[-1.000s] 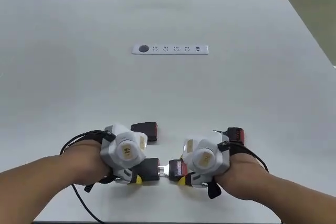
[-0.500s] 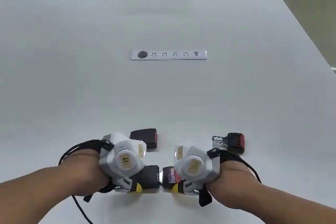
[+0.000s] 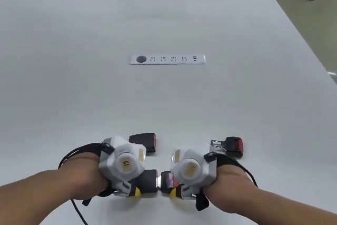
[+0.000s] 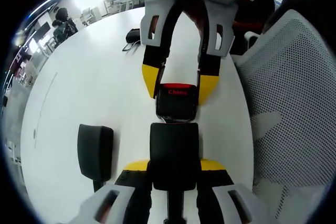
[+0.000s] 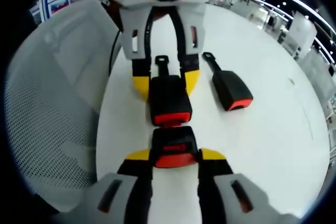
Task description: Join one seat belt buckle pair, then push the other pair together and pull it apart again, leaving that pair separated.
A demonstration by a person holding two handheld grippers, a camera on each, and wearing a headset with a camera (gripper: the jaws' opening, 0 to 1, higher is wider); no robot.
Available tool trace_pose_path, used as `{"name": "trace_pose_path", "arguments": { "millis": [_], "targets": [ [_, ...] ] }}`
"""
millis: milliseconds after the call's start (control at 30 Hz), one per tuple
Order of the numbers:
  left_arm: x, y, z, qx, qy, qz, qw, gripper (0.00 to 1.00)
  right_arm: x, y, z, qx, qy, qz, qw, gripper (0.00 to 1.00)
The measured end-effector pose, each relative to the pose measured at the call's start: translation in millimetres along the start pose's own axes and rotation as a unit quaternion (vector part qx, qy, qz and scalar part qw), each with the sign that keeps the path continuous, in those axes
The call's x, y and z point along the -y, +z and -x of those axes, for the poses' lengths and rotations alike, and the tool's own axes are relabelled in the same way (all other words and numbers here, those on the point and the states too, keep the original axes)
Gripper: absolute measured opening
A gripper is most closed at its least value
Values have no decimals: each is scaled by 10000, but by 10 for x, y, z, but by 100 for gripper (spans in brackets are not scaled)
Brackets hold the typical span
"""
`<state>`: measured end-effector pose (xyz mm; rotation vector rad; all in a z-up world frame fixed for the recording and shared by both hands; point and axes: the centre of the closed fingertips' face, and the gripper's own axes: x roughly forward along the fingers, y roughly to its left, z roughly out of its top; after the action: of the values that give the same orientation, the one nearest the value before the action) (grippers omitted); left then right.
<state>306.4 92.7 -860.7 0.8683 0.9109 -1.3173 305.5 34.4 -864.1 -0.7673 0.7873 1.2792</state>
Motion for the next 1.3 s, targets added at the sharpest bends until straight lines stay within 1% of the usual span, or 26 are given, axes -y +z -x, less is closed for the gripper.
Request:
{"name": "trace_pose_path", "arguments": {
  "millis": [67,100,133,233,333,533,767,833,967,1033,1133,1267,1300],
  "targets": [
    [18,4,-2,-39,54,29,10000,32,-6,20,-2,-50,-1,60,10000,31],
    [23,2,0,-50,75,-15,10000,32,-7,14,-3,-151,-14,203,9997,31],
    [19,-3,3,-27,90,-30,10000,32,-7,10,0,-187,-17,222,9996,31],
    [3,-13,11,68,119,99,9999,33,21,21,28,-169,4,266,9995,31],
    [0,-14,15,104,125,197,9997,33,26,32,36,-127,17,230,9997,31],
    [-3,-14,13,97,109,235,9996,33,32,31,40,-40,15,131,9999,31],
    [0,-10,16,50,90,222,9997,33,29,34,54,14,27,114,9999,31],
    [-7,-8,13,20,42,245,9997,33,32,39,54,27,44,106,9999,31],
    [-2,-14,12,-79,-14,129,9999,34,26,32,54,7,79,126,9999,32],
    [0,-13,14,-50,3,182,9998,34,17,29,55,-36,32,211,9998,33],
    [-7,-23,23,70,59,378,9992,35,12,22,66,-39,10,183,9998,33],
    [-4,-26,25,67,108,439,9990,36,18,27,79,22,22,170,9999,34],
    [-31,-30,35,49,207,418,9989,37,21,31,82,28,23,147,9999,34]
  ]
}}
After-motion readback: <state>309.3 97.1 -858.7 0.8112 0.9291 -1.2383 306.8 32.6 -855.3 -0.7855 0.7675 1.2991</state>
